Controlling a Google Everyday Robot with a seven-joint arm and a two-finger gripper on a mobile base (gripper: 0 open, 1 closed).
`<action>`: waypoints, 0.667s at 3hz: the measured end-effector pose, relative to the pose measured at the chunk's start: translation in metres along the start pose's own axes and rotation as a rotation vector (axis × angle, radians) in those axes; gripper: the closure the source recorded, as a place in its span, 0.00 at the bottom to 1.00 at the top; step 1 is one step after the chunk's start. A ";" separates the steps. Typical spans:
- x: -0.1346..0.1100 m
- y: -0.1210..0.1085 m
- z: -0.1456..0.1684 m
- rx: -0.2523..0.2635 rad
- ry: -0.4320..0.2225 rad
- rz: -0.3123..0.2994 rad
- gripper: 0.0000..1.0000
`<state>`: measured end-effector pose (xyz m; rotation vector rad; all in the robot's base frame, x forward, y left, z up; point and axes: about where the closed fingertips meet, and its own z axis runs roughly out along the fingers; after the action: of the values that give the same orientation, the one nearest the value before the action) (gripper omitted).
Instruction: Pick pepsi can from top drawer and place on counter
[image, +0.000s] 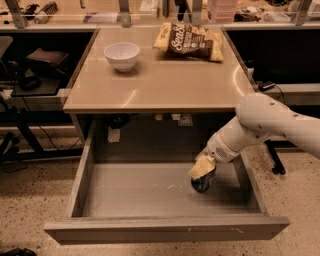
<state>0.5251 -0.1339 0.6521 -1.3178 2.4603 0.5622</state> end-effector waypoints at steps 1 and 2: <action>-0.003 0.001 -0.004 0.000 0.000 0.000 1.00; -0.003 0.001 -0.005 0.000 0.000 0.000 1.00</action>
Offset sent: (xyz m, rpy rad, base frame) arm 0.1886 -0.0667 0.4130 -0.3554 -0.2288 -0.4057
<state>0.5251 -0.1336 0.6576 -1.3178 2.4603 0.5617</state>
